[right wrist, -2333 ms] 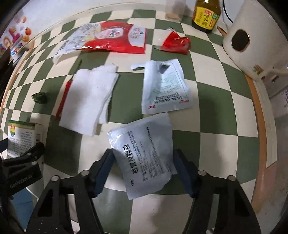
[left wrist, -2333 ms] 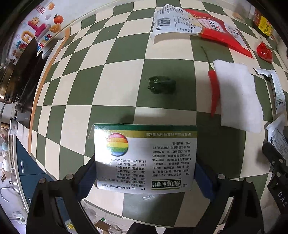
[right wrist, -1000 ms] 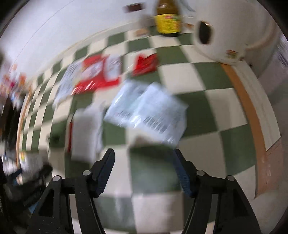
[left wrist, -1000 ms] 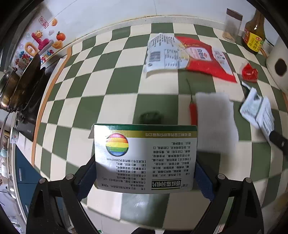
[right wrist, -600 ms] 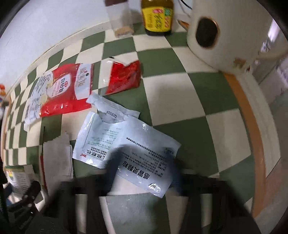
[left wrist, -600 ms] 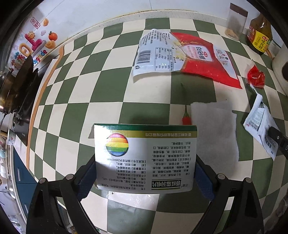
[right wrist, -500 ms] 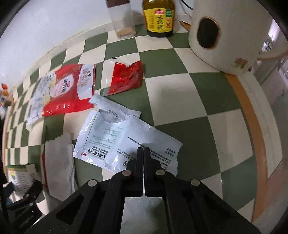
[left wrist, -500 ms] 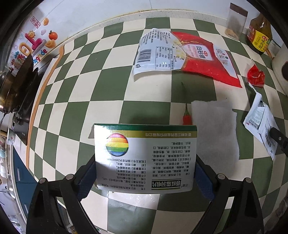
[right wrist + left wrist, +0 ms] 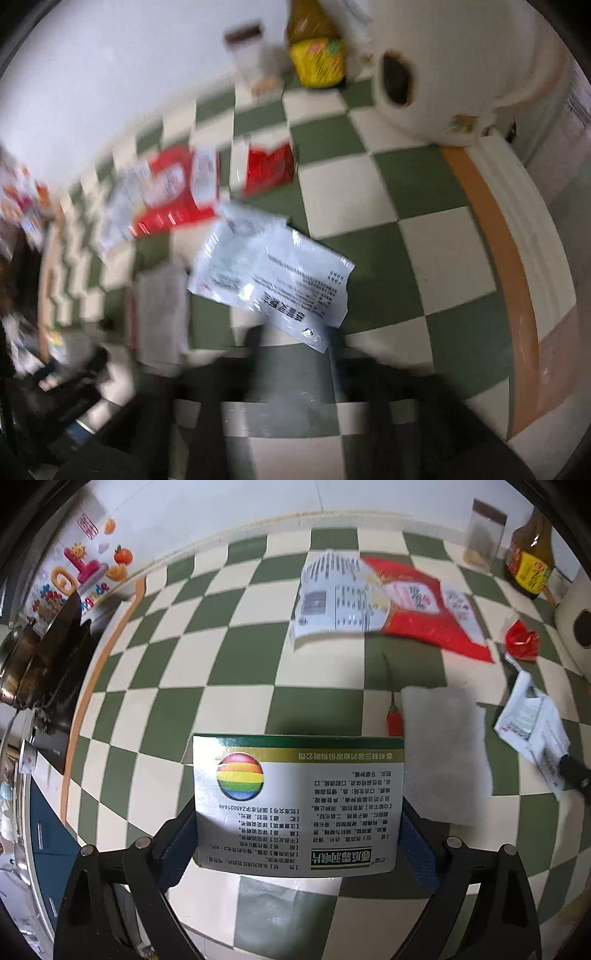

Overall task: Collect trash
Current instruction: 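Grasp the white sachet with the right tool, then carry the medicine box and sachet down to the bin and release them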

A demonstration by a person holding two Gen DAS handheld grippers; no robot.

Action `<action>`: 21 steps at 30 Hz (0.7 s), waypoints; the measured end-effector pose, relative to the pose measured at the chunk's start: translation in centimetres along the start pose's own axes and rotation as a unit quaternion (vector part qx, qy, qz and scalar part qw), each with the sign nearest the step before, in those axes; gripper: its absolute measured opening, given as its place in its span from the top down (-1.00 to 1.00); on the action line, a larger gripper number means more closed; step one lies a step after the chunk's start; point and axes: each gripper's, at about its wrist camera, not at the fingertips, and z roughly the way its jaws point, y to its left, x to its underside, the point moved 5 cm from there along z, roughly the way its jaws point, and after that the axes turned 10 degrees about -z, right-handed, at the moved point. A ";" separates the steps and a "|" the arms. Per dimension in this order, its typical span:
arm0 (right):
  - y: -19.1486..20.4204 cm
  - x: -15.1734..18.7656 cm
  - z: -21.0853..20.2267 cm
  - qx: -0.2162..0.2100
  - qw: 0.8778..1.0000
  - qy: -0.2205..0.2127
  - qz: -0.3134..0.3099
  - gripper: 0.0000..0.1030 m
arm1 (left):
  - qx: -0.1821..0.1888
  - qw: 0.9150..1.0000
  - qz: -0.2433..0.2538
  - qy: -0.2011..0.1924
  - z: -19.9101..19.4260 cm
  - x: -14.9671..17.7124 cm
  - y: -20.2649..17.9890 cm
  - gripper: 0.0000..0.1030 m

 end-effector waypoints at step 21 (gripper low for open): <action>0.5 0.4 -3.5 -0.018 0.997 -0.078 -0.007 0.96 | 0.016 0.999 -0.027 -0.011 -1.6 0.7 1.3 -0.86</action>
